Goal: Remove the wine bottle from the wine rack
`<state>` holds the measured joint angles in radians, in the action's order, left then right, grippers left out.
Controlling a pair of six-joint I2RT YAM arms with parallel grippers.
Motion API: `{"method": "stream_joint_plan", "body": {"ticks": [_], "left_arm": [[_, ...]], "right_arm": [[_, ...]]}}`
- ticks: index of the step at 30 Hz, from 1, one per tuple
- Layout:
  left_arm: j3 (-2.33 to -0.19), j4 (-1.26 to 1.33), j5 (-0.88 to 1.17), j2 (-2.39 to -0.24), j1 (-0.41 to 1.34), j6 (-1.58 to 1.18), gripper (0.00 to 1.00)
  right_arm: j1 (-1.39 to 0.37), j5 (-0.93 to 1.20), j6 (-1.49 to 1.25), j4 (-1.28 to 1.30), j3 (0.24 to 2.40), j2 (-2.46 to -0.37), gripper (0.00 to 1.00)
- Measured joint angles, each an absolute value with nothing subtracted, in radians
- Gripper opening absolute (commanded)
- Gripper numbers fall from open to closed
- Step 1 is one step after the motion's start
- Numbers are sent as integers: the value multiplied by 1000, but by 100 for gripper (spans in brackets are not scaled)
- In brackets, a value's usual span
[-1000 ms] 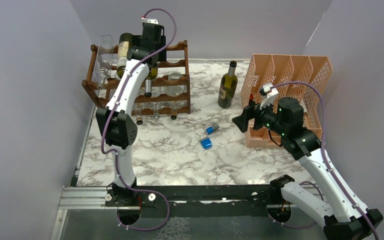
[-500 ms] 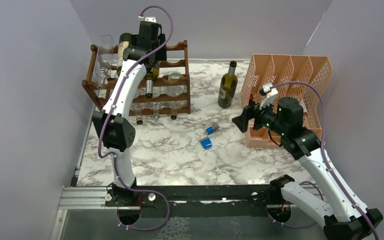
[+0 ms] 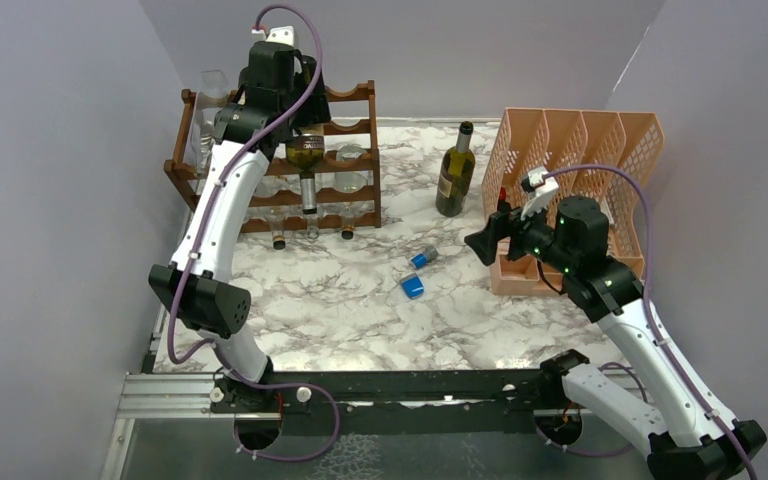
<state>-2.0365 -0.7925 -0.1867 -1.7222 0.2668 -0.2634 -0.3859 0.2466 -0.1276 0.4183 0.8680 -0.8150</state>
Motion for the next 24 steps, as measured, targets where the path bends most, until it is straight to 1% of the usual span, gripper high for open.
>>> {"method": "stream_joint_plan", "body": {"ticks": [4,7,10,15,17,20,24], "left_arm": [[-2022,-771,-183,-1696,268,-274,30],[-2022,-745,-184,-1720,268,-273,29],[-2022,-730,-197,-1763,265,-269,21],[-2027,-730,-218,-1811,255,-242,18],[-2027,-735,-215,-1811,250,-240,17],[-2025,-735,-197,-1810,250,-239,13],[-2003,-737,-162,-1786,248,-248,7]], "right_arm": [[-386,247,-130,413,867,-823,100],[-386,247,-130,413,867,-835,100],[-386,247,-130,413,867,-842,100],[-386,257,-125,413,867,-842,100],[-386,278,-120,409,866,-846,100],[-386,332,-110,385,867,-870,100],[-386,415,-104,358,876,-945,100]]}}
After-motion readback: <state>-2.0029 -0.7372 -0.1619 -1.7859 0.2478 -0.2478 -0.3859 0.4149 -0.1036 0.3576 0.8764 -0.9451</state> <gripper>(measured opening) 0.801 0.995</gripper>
